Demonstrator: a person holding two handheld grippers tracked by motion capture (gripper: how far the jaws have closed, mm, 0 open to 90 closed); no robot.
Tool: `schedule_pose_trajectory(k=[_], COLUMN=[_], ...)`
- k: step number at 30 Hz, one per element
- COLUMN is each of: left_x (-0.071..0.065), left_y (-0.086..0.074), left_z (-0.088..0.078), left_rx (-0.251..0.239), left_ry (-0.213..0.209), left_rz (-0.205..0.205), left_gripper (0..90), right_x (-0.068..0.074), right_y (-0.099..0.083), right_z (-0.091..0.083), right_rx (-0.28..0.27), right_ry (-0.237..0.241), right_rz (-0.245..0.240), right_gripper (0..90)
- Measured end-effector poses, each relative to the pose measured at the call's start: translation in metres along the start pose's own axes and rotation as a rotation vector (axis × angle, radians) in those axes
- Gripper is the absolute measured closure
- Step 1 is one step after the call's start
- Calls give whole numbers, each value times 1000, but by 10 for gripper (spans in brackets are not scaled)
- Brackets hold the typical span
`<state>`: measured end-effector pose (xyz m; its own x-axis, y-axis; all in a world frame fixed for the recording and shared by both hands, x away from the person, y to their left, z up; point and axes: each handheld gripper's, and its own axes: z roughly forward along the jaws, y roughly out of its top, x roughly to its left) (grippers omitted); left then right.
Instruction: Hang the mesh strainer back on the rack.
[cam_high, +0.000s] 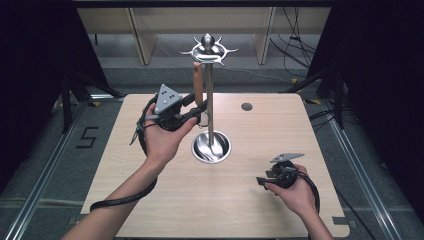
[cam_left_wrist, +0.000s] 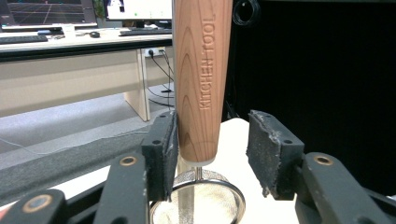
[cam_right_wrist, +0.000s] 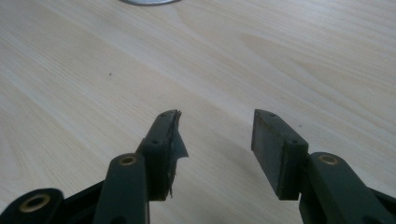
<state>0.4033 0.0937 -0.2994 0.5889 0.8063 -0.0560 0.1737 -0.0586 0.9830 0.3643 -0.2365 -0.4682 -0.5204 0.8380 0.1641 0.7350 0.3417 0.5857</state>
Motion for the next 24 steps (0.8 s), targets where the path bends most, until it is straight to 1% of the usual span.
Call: schedule_pose_trajectory(k=[1,2,4,5,6,7,8,9,10,11,12,13,15,16,17,19,21,23,24], left_x=[0,0,2,3,4,5,6,7,8,9,10,11,13,15,16,19,22,26,28], left_y=[0,1,0,0,0,0,0,-1,-3,-4,-5,-6,-9,-11,-13,-17,-21,-24,-26], left_z=[-2,-4,-8,-11,-12,-14,-15,-18,-20,-21,-23,-24,-27,-28,-30,-32,-35,-38,-40], left_rx=[6,8,10,14,17,22,21,22,22,27,32,35,42,44,46,56,64,72,76], left_ry=[-5,-8,-11,-17,-20,-21,-24,-25,-29,-31,-33,-35,-39,-38,-36,-37,-33,-30,-27], left_rz=[-3,0,-5,-8,-9,-6,-7,-12,-15,-15,-17,-16,-21,-18,-19,-18,-24,-28,-30], left_gripper=[504,495,484,479,473,472,471,470,469,468,466,465,465,463,463,459,456,455,455], right_x=[0,-1,-4,0,-1,-5,-4,-4,-4,-4,-4,-5,-4,-4,-4,-4,-4,-4,-3], right_y=[-1,0,0,0,-1,0,1,1,1,1,0,0,0,0,1,0,0,0,0], right_z=[2,0,-1,-3,-1,-1,-3,-4,-4,-3,-3,-3,-3,-3,-2,-3,-4,-4,-5], right_rx=[-29,-3,-24,-4,-35,-39,-19,-14,-16,-39,-33,-37,-37,-38,-44,-40,-38,-42,-32], right_ry=[-1,-3,-13,-6,-5,-15,-14,-18,-21,-17,-15,-17,-17,-15,-14,-15,-11,-13,-11], right_rz=[14,9,-24,33,29,-18,-1,1,-2,-4,3,-10,-6,0,-11,-8,2,-2,22], right_gripper=[518,518,517,517,516,517,516,516,516,516,516,516,515,516,516,516,516,515,514])
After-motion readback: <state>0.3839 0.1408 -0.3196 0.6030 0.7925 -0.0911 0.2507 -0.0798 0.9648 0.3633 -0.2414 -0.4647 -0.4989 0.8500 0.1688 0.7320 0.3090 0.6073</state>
